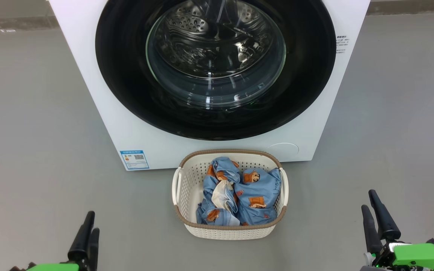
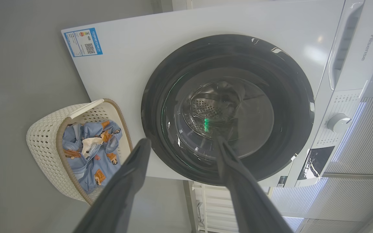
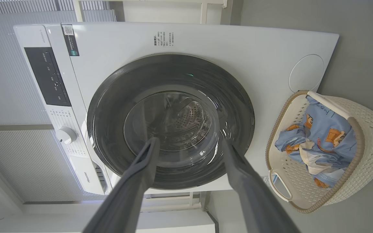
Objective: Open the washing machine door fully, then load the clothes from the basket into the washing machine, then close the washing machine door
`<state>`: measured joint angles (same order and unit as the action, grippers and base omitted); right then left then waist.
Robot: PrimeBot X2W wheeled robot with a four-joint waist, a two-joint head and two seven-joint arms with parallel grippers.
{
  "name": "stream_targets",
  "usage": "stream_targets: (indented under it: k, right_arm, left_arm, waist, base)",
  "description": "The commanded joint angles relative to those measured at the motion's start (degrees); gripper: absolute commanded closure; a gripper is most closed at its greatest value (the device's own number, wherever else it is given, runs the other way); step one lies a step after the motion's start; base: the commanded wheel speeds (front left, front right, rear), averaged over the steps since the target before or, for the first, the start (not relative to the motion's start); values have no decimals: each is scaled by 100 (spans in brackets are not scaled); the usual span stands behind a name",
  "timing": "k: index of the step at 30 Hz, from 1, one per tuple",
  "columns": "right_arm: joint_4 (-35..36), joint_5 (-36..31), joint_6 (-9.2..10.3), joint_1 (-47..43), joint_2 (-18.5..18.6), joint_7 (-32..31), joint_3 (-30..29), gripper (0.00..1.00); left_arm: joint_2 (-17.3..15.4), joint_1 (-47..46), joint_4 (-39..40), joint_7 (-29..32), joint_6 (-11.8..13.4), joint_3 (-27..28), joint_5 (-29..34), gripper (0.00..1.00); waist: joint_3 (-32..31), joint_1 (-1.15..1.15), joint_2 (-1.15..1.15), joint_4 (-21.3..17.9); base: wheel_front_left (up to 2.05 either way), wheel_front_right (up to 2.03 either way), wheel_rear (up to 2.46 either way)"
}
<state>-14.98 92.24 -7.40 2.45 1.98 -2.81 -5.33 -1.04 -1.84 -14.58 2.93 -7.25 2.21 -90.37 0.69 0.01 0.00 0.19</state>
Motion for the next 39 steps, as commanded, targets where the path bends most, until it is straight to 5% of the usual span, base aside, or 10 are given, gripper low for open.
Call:
stream_targets:
  k: [1, 20, 39]
  right_arm:
    - [225, -107, -2, 268, 70, 71, 73, 0]
    - [473, -1130, -3, 416, 257, 425, 436, 0]
    - [440, -3247, -5, 582, 475, 744, 912, 0]
  left_arm:
    - [-124, -296, 217, -82, -9, 16, 89, 0]
    - [-222, -377, 466, -401, -12, -163, 899, 0]
    - [-320, -452, 617, -728, -15, -323, 2675, 0]
  waist:
    - [1, -1, 0, 1]
    - [-11, -1, 0, 49]
    - [-21, -1, 0, 86]
  base:
    - [0, 0, 0]
    - [0, 0, 0]
    - [0, 0, 0]
